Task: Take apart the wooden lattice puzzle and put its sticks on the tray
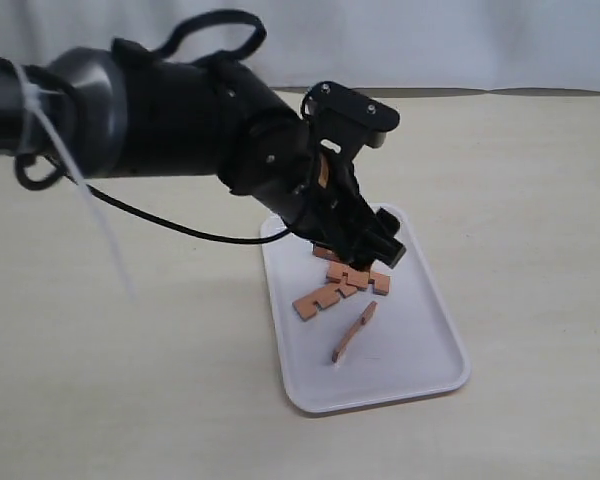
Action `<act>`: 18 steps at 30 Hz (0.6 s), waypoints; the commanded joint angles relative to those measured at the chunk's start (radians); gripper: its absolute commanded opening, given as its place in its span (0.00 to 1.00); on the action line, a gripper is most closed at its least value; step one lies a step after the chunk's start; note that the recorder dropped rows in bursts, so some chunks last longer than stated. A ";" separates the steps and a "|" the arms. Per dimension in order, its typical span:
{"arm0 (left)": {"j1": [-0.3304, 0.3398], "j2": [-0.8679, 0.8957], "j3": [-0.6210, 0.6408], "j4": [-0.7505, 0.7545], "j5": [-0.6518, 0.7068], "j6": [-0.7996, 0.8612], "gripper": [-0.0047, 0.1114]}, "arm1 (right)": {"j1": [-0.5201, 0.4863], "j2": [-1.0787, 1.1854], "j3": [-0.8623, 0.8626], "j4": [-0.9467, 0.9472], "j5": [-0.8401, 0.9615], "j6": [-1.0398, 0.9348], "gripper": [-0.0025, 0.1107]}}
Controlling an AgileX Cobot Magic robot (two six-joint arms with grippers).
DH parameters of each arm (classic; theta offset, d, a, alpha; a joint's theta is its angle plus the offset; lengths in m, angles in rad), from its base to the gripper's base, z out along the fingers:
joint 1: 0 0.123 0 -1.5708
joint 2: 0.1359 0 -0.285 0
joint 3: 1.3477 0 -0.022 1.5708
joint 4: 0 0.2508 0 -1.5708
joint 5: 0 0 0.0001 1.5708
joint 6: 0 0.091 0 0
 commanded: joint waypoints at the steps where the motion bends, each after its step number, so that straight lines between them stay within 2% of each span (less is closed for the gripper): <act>1: -0.001 -0.113 -0.009 0.098 0.218 0.035 0.29 | 0.002 -0.005 0.002 -0.002 -0.001 -0.001 0.06; 2: -0.001 -0.128 -0.009 0.096 0.311 0.104 0.14 | 0.002 -0.005 0.002 -0.002 -0.001 -0.001 0.06; 3: 0.003 -0.139 -0.008 0.096 0.392 0.169 0.04 | 0.002 -0.005 0.002 -0.002 -0.001 -0.001 0.06; 5: 0.055 -0.154 -0.008 0.094 0.512 0.193 0.04 | 0.002 -0.005 0.002 -0.002 -0.001 -0.001 0.06; 8: 0.230 -0.181 0.033 0.031 0.583 0.193 0.04 | 0.002 -0.005 0.002 -0.002 -0.001 -0.001 0.06; 11: 0.354 -0.234 0.124 0.022 0.551 0.193 0.04 | 0.002 -0.005 0.002 -0.002 -0.001 -0.001 0.06; 12: 0.445 -0.284 0.205 0.007 0.503 0.193 0.04 | 0.002 -0.005 0.002 -0.002 -0.001 -0.001 0.06; 16: 0.669 -0.512 0.373 -0.124 0.288 0.224 0.04 | 0.002 -0.005 0.002 -0.002 -0.001 -0.001 0.06; 18: 0.723 -0.606 0.414 -0.145 0.219 0.215 0.04 | 0.002 -0.005 0.002 -0.002 -0.001 -0.001 0.06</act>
